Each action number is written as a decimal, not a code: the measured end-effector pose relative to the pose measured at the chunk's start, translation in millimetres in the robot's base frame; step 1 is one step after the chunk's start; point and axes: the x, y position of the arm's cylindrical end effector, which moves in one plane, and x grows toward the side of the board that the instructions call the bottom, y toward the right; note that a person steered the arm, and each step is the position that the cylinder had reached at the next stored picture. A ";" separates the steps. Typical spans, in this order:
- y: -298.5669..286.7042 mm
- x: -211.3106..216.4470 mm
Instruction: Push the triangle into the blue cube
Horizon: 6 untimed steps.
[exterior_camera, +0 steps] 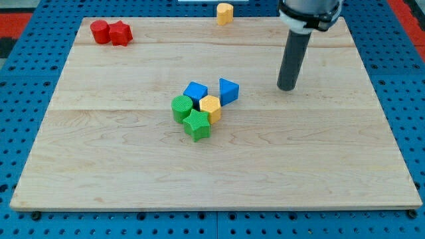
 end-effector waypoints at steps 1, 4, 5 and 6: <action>-41.1 2.2; -75.8 25.6; -98.0 -28.2; -229.0 -27.4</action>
